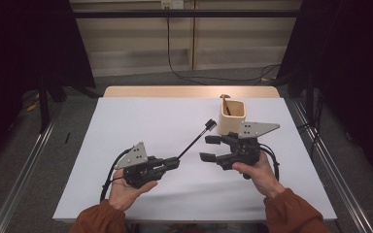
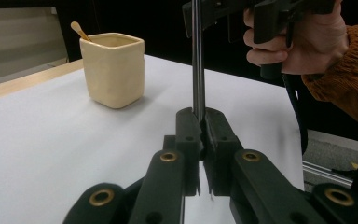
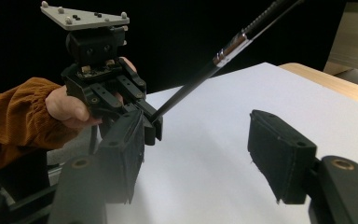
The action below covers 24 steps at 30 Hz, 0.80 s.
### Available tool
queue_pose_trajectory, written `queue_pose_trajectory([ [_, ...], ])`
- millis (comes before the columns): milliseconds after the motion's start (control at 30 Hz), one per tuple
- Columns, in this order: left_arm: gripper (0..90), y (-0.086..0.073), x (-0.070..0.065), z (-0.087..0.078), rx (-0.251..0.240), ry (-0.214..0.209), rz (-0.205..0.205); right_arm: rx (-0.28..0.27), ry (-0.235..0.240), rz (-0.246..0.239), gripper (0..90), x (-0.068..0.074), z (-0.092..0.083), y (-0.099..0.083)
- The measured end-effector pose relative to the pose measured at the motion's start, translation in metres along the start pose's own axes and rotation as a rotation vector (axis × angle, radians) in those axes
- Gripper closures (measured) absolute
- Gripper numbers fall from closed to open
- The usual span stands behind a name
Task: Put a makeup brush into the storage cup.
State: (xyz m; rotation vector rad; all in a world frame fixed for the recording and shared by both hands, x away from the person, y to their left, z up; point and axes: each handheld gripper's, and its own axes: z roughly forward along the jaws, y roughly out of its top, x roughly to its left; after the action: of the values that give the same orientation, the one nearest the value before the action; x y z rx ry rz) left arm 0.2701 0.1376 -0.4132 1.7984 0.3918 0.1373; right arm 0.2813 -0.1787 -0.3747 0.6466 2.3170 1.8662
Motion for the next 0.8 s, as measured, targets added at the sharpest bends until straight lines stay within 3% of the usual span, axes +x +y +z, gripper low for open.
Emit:
queue_pose_trajectory([
  [800, 85.9, -0.009, -0.004, 0.012, 0.054, -0.040, 0.039, -0.031, 0.105, 0.076, 68.9, -0.009, 0.000, 0.002],
])
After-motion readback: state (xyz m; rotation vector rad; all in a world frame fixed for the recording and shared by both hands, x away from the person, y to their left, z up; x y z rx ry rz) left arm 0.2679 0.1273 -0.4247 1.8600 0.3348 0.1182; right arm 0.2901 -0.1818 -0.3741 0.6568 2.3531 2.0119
